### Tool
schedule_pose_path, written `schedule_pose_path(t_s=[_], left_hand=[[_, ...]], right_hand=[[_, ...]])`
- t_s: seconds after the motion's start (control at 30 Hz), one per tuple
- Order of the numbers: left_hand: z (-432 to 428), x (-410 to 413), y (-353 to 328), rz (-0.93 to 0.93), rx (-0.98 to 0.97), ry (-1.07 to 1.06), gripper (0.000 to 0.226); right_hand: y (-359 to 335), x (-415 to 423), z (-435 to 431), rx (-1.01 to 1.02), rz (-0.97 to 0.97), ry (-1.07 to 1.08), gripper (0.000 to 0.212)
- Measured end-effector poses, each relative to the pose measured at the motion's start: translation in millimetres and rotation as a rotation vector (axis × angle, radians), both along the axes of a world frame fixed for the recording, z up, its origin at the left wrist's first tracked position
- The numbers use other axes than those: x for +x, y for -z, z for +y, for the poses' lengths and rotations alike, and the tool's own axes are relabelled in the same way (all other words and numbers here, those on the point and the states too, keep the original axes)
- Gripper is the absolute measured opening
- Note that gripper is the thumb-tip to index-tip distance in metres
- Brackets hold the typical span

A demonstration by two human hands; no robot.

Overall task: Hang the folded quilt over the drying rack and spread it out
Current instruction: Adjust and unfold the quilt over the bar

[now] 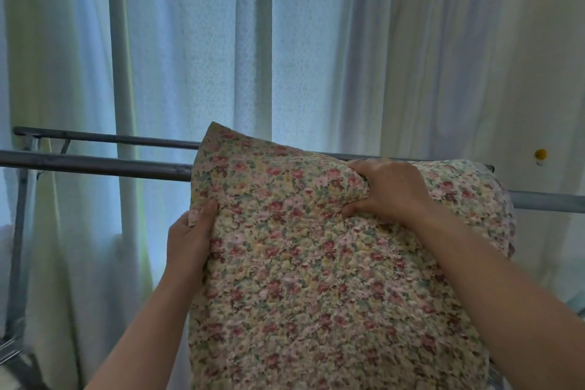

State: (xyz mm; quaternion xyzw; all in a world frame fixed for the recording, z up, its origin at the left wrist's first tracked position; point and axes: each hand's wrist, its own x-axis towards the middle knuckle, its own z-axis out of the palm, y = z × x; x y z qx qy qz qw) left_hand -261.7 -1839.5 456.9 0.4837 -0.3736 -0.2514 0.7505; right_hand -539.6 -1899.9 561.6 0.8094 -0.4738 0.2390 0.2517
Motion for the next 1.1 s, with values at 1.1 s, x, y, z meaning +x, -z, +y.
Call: schedule_pose_path(t_s=[1.1], left_hand=[[-86.2,-16.6,-155.4,-0.822,0.441,-0.287,0.028]], right_hand=[[19.1,-31.5,-0.3,-0.361,-0.358,-0.107,0.029]])
